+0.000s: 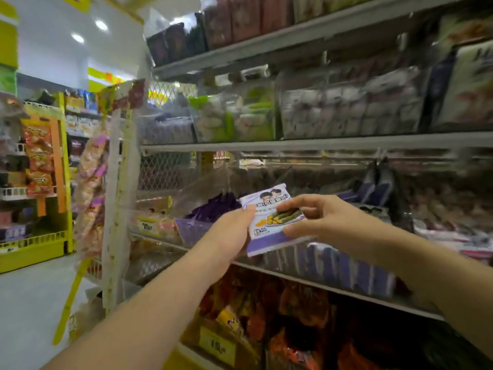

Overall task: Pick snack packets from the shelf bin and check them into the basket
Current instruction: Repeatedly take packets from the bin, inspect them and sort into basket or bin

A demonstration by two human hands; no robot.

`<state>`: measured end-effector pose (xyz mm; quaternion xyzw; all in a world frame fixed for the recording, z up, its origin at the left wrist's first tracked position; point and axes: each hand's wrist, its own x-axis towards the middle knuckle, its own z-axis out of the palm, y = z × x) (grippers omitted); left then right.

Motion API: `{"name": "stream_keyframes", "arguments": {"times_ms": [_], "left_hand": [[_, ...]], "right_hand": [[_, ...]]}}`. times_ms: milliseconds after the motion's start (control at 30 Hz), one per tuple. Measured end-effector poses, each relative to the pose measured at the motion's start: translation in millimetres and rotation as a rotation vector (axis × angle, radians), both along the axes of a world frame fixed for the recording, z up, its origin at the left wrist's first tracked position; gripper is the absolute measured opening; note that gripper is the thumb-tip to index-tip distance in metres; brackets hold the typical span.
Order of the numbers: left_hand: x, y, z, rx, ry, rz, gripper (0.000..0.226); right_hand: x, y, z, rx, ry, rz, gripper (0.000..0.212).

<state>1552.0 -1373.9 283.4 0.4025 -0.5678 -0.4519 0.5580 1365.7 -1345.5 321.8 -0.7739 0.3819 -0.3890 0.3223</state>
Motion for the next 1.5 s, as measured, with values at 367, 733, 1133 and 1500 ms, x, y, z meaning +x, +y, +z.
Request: {"name": "stream_keyframes", "arguments": {"times_ms": [367,733,1133,1500], "left_hand": [[-59.8,-83.6,56.7,-0.375,-0.553,-0.172,0.055],[-82.4,-133.2,76.8,-0.508,-0.883,0.029,0.086],[-76.6,-175.9,70.3,-0.49,-0.952,0.152,0.041],[-72.5,-190.8,63.4,-0.503,-0.907,0.213,0.036]], "right_hand": [[-46.9,-85.0,67.4,-0.199,0.424,-0.431,0.022],[-43.0,-142.8,82.0,-0.224,0.557,-0.335,0.031],[-44.5,-188.2,68.4,-0.228,1.188,-0.216,0.028],[-41.7,-185.2,59.9,-0.296,1.176,-0.208,0.027]]}}
